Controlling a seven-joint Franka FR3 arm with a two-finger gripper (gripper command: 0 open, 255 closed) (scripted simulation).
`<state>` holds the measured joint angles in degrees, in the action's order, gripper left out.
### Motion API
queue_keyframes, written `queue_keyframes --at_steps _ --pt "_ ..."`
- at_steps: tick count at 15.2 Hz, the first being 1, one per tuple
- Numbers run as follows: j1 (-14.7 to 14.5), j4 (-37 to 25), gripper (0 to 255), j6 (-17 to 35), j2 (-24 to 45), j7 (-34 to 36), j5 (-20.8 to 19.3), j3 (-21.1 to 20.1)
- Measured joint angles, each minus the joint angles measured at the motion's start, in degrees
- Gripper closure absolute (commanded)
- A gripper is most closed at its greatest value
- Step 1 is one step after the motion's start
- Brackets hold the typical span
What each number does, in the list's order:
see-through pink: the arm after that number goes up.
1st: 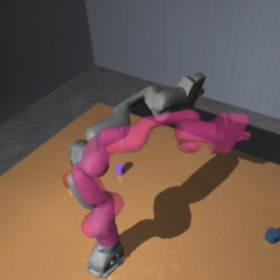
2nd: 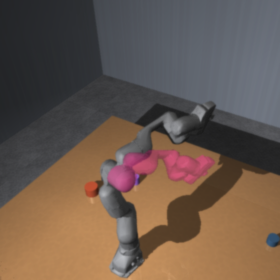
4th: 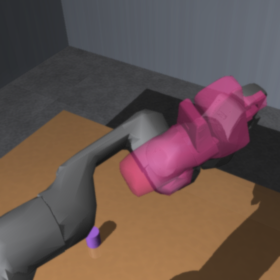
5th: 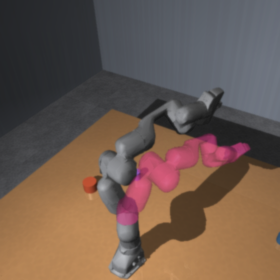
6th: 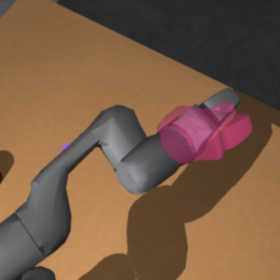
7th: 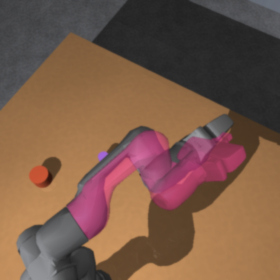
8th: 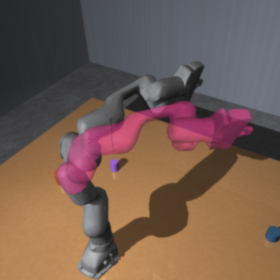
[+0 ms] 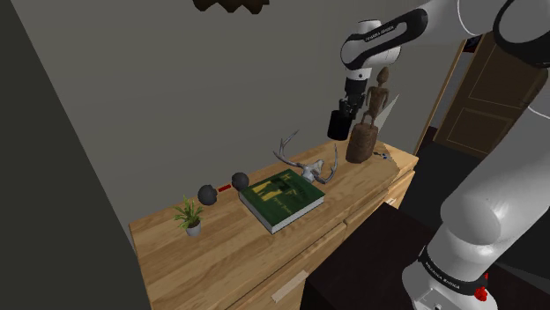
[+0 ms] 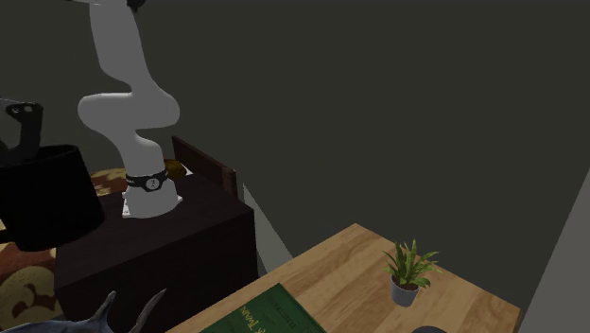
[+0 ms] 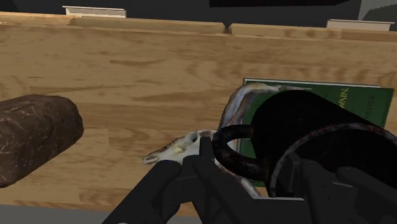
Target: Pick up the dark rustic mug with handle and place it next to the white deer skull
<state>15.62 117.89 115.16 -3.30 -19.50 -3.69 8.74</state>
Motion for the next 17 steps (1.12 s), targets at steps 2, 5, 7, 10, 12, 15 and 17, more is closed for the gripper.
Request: queue_keyframes --at_steps 2,5,7,10,12,15,17 --pt "1.21 -2.02 255 -0.6 1.31 -2.74 0.24 1.37" --pt "3.08 -5.45 255 -1.11 4.07 -6.88 0.87 3.35" --pt "4.36 -7.48 255 -1.05 6.09 -9.57 1.45 4.55" --pt "6.4 -12.38 255 -1.96 10.04 -13.6 2.73 6.12" --pt "7.99 -15.12 255 -2.49 12.25 -16.42 3.55 7.16" --pt "10.47 -21.03 255 -4.02 16.73 -20.39 5.21 8.33" --pt "12.29 -24.84 255 -5.07 19.56 -22.94 6.29 8.99"
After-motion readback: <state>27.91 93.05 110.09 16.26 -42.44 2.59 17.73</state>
